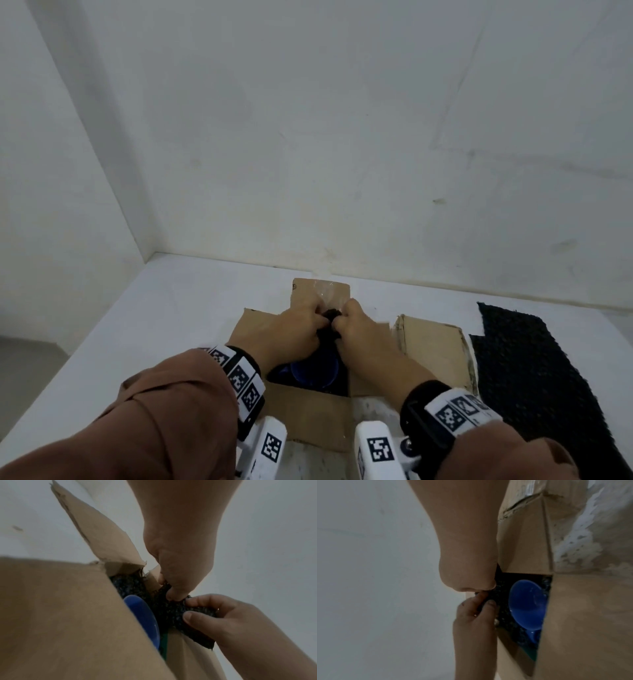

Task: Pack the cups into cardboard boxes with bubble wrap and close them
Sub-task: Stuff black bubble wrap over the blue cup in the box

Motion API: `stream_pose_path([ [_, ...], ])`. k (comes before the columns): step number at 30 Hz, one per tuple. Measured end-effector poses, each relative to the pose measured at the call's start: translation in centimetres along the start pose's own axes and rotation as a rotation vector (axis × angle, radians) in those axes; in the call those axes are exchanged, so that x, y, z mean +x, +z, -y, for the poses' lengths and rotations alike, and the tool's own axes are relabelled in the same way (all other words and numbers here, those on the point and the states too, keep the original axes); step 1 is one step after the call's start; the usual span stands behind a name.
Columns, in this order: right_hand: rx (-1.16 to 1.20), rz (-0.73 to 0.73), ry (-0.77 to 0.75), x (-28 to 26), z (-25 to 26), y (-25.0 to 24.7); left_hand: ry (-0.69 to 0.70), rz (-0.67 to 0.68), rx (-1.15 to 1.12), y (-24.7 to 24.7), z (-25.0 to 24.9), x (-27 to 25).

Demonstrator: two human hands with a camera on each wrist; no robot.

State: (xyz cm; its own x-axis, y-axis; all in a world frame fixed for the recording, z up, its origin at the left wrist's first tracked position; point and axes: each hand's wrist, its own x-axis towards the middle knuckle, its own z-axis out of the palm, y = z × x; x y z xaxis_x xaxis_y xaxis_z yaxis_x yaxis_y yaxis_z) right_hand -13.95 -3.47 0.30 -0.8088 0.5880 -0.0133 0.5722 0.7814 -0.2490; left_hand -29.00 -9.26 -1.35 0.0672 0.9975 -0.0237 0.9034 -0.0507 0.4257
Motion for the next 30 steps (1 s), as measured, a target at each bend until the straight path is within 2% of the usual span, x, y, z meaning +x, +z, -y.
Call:
stream_pose_path([
  [2, -0.081, 0.022, -0.016, -0.4, 0.4, 0.6, 0.007, 0.009, 0.055, 0.4, 0.0, -0.1],
  [6, -0.247, 0.115, -0.066, -0.4, 1.0, 1.5, 0.074, -0.067, 0.145, 1.3, 0.7, -0.3],
  [9, -0.308, 0.155, -0.089, -0.5, 1.2, 1.5, 0.032, -0.043, 0.237, 1.7, 1.3, -0.2],
  [14, -0.47, 0.192, -0.116, -1.0, 1.6, 1.0, 0.095, -0.021, 0.425, 1.6, 1.8, 0.2],
  [17, -0.473, 0.125, -0.066, -1.0, 1.6, 0.7, 0.075, 0.003, 0.474, 1.5, 1.7, 0.4],
  [22, -0.446, 0.163, -0.024, -0.6, 1.3, 0.1, 0.026, 0.024, 0.563, 1.9, 1.7, 0.4],
  [27, -0.418, 0.076, -0.043, -1.2, 1.5, 0.7, 0.009, 0.047, 0.579, 1.7, 1.4, 0.3],
  [30, -0.377, 0.092, 0.024, -0.9, 1.4, 0.9, -0.008, 0.072, 0.601, 1.5, 1.1, 0.4],
])
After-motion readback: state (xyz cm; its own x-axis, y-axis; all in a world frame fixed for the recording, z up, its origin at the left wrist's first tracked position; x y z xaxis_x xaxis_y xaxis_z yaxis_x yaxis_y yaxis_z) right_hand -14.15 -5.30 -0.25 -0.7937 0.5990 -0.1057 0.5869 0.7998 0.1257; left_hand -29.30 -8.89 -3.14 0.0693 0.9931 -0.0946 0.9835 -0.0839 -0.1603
